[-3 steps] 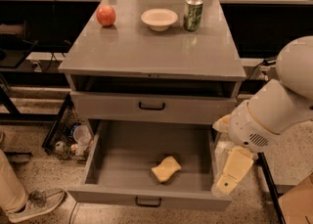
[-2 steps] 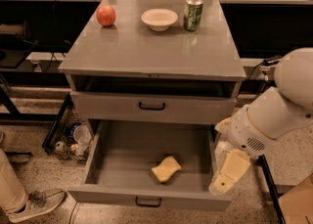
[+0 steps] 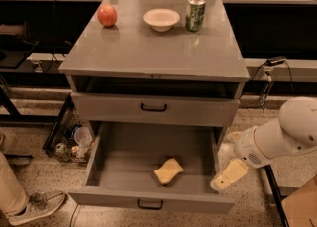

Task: Pick sponge from middle drawer and place on counter

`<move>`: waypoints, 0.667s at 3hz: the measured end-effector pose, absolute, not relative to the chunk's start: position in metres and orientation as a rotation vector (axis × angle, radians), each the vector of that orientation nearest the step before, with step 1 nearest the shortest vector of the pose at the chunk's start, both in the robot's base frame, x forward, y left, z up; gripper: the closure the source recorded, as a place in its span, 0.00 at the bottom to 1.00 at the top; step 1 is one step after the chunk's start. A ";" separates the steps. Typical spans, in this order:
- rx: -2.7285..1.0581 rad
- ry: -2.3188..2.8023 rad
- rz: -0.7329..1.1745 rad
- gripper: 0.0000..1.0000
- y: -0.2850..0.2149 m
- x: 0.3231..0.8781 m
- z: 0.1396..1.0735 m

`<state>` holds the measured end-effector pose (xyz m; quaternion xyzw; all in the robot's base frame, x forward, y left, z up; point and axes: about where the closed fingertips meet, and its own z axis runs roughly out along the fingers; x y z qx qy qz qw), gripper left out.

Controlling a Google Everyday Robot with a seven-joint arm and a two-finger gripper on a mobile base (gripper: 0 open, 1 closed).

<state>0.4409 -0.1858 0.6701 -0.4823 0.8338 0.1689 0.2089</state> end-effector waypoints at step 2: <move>-1.277 2.306 0.518 0.00 -0.180 0.471 0.613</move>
Offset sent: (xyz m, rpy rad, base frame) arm 0.0266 0.0045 -0.0416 0.0411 -0.0115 -0.0246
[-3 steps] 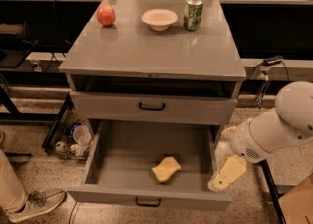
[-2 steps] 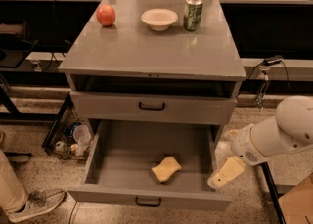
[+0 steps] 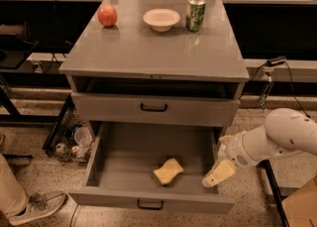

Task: Pick sponge from middle drawer and place on counter

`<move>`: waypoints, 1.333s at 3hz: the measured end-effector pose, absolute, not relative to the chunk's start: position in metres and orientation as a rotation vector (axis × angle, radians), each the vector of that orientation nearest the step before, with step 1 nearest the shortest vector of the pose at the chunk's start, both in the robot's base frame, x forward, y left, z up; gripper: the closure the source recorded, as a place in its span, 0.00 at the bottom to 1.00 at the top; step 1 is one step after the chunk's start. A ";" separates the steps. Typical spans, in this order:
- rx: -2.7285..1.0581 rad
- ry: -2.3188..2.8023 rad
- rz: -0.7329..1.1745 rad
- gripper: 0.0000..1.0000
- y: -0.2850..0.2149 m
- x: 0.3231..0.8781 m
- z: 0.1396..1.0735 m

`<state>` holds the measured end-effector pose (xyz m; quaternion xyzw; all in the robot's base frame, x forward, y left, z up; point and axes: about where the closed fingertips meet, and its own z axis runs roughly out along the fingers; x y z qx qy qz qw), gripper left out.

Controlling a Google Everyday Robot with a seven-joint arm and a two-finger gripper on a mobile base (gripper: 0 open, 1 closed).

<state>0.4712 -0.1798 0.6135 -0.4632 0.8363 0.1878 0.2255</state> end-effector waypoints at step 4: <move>-1.224 2.290 0.345 0.00 -0.144 0.564 0.470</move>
Offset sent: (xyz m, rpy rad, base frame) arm 0.0847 0.0092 -0.1346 0.0232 -0.0584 -0.0918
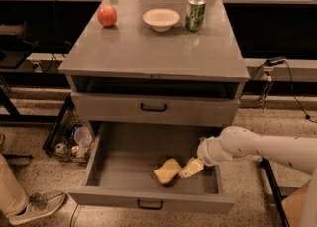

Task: Pick sponge from middle drawer and place on counter

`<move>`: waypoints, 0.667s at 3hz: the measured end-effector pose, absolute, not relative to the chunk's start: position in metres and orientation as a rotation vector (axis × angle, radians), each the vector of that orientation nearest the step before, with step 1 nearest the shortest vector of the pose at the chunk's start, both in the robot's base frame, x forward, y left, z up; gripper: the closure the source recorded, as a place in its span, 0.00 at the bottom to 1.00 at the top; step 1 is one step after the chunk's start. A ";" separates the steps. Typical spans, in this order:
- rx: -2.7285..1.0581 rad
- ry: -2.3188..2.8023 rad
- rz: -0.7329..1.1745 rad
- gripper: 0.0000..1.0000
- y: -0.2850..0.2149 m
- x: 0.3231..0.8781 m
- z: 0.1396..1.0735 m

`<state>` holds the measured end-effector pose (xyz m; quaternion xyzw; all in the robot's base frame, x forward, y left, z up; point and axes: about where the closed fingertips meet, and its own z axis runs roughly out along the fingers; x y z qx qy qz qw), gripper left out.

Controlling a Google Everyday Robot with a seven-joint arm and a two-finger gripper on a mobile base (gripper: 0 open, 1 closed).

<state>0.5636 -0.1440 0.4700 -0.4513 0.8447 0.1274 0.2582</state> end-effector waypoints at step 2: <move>-1.307 2.263 0.325 0.00 -0.099 0.581 0.431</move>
Offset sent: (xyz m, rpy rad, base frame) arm 0.0215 0.0625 -0.0522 -0.0352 -0.0088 0.0849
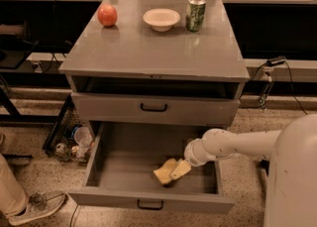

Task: Pick sponge from middle drawer and place on counter

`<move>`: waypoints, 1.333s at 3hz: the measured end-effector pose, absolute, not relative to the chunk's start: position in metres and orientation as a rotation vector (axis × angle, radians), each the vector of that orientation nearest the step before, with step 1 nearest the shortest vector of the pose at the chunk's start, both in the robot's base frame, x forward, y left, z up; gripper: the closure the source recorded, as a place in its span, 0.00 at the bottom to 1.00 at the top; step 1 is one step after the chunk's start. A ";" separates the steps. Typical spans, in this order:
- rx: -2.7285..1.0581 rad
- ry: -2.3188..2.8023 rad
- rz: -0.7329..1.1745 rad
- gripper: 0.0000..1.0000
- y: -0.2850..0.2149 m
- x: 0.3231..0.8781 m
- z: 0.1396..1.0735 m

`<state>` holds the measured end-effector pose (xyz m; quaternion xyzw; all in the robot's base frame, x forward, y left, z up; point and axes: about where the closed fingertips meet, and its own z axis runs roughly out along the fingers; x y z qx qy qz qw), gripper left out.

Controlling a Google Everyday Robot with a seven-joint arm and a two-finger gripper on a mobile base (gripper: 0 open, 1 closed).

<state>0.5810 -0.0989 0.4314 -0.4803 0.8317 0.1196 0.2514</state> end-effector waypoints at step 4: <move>-1.359 2.278 0.443 0.00 -0.058 0.573 0.368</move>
Offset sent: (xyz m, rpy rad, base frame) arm -0.0024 0.0490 -0.0498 0.0375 0.0566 0.0627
